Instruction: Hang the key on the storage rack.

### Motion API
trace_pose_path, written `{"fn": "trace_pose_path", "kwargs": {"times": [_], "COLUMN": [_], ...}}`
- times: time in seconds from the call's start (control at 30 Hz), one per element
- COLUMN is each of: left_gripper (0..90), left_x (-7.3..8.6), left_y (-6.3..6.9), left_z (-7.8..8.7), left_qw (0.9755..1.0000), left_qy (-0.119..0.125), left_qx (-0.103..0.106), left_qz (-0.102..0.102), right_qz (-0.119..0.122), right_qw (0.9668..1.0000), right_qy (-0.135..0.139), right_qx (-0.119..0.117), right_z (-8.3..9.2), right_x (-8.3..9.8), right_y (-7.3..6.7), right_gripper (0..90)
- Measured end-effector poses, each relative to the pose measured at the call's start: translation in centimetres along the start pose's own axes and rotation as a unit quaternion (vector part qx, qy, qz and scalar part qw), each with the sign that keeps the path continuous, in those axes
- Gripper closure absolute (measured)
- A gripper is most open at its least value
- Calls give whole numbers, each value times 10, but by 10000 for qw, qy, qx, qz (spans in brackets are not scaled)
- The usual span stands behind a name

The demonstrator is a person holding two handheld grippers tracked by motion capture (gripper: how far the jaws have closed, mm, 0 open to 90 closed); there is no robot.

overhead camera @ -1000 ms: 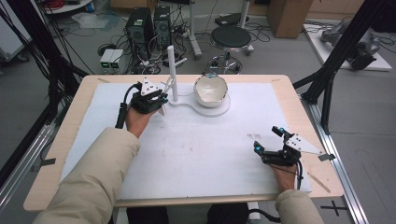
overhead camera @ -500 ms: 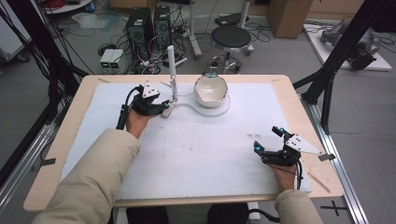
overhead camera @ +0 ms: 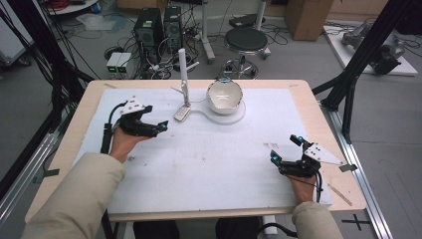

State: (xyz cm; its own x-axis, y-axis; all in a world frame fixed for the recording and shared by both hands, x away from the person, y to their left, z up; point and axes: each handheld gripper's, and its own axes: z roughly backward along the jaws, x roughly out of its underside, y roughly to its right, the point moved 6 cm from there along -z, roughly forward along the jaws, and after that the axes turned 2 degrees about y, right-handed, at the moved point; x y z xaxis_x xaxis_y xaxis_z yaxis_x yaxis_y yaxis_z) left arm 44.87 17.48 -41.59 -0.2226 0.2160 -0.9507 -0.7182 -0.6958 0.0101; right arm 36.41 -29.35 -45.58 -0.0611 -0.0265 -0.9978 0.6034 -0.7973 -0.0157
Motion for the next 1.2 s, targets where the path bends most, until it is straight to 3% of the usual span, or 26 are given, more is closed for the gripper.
{"fn": "trace_pose_path", "kwargs": {"times": [0.13, 0.33, 0.5, 0.7, 0.87, 1.2], "left_gripper": [17, 17, 17, 17, 17, 17], "left_x": [14, 23, 27, 35, 47, 69], "left_y": [-3, 3, 14, 23, 26, 28], "left_z": [34, 71, 86, 95, 99, 114], "left_qw": [9995, 9986, 9960, 9936, 9932, 9886], "left_qy": [234, 513, 868, 1093, 1156, 1495], "left_qx": [163, 84, 80, 25, 43, -145], "left_qz": [129, -129, -192, -269, -161, -48], "right_qz": [-52, -89, -92, -40, -41, -9], "right_qw": [10000, 9999, 9999, 10000, 10000, 10000], "right_qy": [-9, 11, 0, 19, -3, -16], "right_qx": [47, 51, 46, 45, 42, 23], "right_z": [0, 1, 1, 0, 0, 0], "right_x": [0, 0, 0, 0, 0, 0], "right_y": [0, 1, 1, 0, 0, -1], "right_gripper": [6, 6, 6, 6, 6, 6]}}
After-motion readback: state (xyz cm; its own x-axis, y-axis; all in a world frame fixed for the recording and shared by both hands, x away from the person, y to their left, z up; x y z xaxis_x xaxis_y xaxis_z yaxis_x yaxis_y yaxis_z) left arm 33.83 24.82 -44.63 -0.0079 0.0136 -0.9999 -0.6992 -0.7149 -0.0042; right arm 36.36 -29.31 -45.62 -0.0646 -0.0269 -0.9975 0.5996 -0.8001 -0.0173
